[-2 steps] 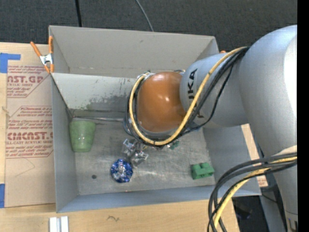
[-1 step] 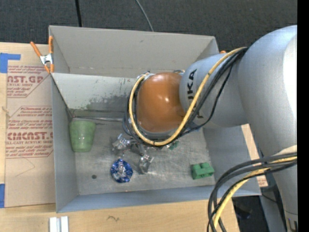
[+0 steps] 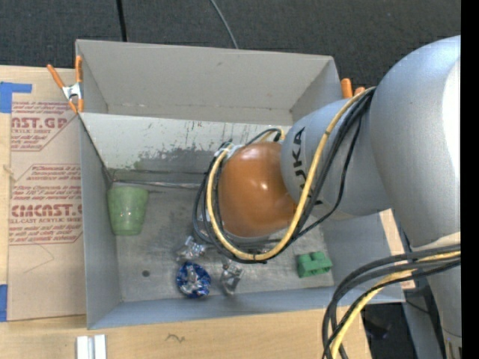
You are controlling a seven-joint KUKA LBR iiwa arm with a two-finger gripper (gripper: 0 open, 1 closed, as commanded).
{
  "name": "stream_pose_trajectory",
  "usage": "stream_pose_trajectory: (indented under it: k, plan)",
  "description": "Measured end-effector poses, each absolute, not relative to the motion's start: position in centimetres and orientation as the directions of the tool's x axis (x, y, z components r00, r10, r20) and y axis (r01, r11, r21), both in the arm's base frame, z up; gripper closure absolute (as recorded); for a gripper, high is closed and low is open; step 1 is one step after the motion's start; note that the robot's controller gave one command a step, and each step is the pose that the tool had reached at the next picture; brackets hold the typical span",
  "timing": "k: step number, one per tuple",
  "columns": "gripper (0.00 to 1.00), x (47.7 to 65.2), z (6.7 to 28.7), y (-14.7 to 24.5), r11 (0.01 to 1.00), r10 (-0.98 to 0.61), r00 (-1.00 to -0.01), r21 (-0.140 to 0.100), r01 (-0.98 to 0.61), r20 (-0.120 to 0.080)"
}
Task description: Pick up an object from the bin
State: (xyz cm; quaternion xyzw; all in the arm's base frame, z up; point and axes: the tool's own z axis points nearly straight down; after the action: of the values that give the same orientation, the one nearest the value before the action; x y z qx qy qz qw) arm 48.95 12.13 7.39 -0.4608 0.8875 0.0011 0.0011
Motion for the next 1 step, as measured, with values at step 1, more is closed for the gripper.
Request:
stream_pose_trajectory:
  k: [1]
  plan:
    - [1.00,49.07,7.52,12.05,0.576,-0.818,-0.576,0.000,-0.818,0.000]
